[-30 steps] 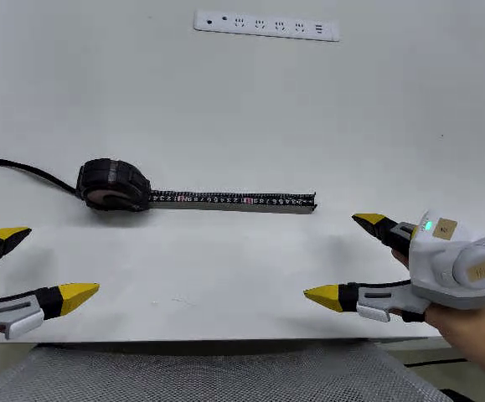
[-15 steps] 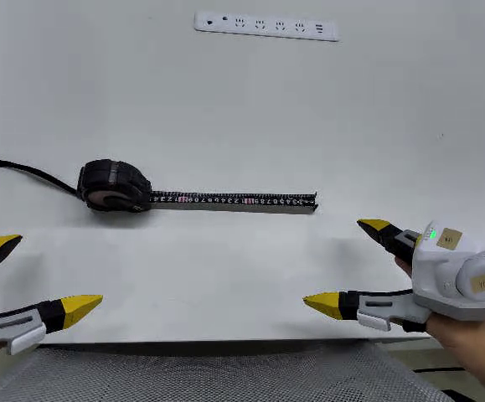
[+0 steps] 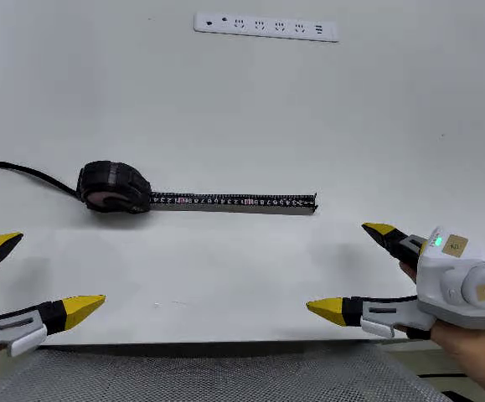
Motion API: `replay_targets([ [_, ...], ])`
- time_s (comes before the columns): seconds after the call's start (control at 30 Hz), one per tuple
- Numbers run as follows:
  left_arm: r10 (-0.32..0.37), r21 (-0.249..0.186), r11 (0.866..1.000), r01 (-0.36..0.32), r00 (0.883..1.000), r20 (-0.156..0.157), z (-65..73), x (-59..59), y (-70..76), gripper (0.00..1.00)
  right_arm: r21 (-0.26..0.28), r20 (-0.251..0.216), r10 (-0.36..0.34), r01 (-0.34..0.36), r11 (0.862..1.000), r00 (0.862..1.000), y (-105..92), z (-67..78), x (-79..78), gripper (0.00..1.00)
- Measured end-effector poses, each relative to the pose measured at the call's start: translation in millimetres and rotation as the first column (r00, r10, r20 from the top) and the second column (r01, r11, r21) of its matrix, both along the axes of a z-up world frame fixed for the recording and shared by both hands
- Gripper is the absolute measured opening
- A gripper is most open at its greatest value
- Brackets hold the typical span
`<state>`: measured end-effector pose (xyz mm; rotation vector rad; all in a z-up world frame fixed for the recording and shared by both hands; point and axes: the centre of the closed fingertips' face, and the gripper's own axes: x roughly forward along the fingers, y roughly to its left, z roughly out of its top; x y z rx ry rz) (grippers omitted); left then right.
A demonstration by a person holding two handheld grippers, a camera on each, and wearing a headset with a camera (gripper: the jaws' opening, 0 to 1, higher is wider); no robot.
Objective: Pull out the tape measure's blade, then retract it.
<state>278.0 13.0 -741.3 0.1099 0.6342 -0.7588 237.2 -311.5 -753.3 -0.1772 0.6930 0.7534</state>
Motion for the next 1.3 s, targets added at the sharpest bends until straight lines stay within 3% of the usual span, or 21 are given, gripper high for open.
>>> replay_targets([
  [0.87,-0.009,-0.002,1.0,0.009,1.0,-0.014,-0.6,-3.5,-4.6,0.84,-0.008,-0.008,0.008,-0.008,1.0,1.0,0.9,-1.5,-3.9,0.9],
  [1.3,-0.015,0.005,1.0,0.015,1.0,-0.005,2.7,0.7,-4.2,0.85,0.004,-0.014,-0.005,0.005,1.0,1.0,-1.5,-1.7,-4.0,0.9],
])
